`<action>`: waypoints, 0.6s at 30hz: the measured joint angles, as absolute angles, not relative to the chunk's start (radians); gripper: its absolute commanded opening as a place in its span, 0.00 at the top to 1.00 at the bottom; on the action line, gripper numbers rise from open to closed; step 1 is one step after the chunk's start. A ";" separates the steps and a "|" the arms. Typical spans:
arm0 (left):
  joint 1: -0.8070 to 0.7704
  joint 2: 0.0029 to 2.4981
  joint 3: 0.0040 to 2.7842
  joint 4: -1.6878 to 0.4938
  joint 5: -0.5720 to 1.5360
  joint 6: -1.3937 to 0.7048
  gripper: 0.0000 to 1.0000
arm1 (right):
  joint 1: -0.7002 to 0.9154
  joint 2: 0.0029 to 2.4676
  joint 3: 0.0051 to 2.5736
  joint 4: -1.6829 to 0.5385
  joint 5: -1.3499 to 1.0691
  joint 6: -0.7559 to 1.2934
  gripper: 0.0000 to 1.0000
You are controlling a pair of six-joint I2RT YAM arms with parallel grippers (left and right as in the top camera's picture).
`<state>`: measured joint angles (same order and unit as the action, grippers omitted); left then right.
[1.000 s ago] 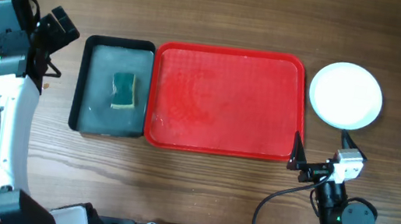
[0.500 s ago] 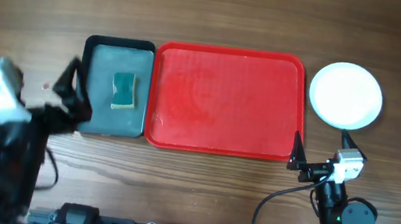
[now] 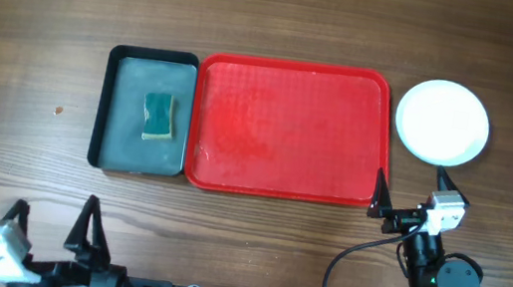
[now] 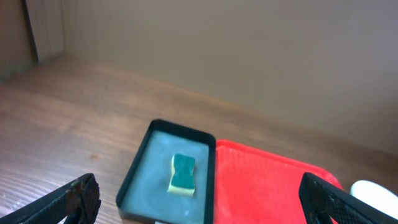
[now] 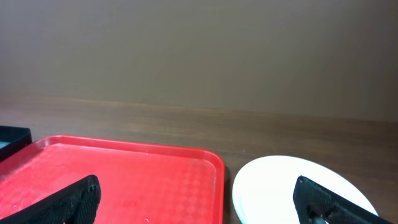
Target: Clean dirty plates on tray and stack at the side
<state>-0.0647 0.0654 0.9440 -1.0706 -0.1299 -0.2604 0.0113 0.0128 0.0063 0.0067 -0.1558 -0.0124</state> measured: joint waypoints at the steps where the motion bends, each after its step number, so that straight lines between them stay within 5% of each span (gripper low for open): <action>1: -0.065 0.049 0.910 -1.070 -0.130 -0.270 0.00 | 0.011 0.013 0.006 0.007 -0.156 -0.012 0.00; 11: -0.065 0.014 0.567 -0.720 -0.130 -0.347 0.00 | 0.011 0.013 0.006 0.007 -0.156 -0.012 0.00; 18: -0.065 0.013 0.263 -0.067 -0.113 -0.354 0.00 | 0.011 0.013 0.006 0.007 -0.156 -0.012 0.00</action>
<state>-0.0647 0.0128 0.2630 -0.0673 -0.1135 -0.3542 0.0113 0.0128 0.0063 0.0067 -0.1558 -0.0120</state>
